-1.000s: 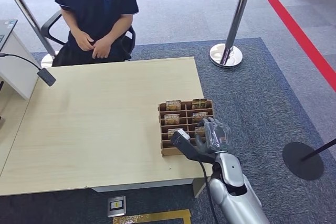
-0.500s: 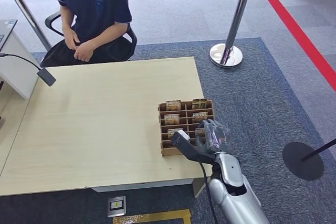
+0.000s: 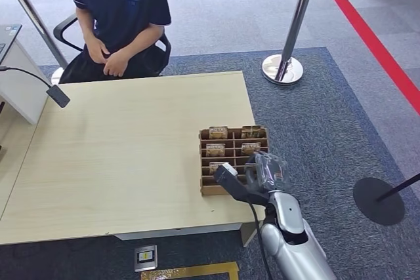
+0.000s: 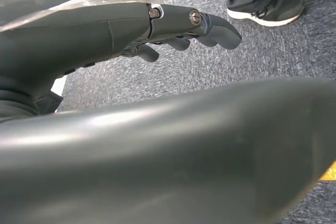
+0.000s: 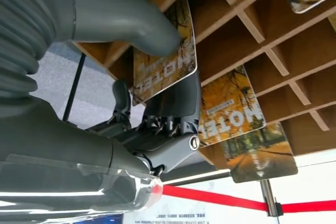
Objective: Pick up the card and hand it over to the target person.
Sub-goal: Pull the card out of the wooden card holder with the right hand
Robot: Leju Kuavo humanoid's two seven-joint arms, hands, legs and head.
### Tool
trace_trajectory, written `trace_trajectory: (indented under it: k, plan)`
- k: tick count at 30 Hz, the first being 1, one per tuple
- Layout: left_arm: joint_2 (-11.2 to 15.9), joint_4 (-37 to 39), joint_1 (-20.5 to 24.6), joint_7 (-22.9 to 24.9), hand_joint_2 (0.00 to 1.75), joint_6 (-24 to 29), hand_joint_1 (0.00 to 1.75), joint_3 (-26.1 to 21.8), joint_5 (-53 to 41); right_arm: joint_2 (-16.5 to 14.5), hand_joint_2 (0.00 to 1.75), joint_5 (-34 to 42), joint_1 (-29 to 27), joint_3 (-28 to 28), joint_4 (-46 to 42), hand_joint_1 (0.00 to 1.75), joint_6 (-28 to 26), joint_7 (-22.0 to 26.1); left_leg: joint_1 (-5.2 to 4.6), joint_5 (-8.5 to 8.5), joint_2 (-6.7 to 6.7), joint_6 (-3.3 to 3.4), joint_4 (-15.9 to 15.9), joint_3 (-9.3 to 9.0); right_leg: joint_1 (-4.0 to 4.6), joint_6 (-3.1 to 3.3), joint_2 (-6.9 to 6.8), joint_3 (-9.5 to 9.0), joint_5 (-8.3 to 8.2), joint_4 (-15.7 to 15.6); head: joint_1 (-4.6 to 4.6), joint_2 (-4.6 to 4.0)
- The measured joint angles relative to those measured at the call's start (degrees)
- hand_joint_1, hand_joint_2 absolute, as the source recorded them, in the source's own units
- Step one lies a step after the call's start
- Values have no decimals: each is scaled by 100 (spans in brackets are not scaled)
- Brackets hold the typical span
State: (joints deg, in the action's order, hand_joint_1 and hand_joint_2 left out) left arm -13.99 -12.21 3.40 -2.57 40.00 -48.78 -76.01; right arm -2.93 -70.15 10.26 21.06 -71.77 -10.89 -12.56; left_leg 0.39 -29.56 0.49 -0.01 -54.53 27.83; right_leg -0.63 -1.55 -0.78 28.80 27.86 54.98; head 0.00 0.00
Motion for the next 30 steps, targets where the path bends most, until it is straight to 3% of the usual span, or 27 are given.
trace_trajectory:
  k: [3,30]
  plan:
    - [-4,-4,1,1,0,0,0,2,-10,-13,175,-1,5,3,18,164,6,0,0,2,-1,-1,0,1,0,1,0,2,-1,0,0,0]
    - [10,31,31,-42,0,0,0,-26,-59,11,175,277,236,206,-567,150,27,384,-1,3,4,-4,-5,8,0,6,5,11,-4,7,0,0]
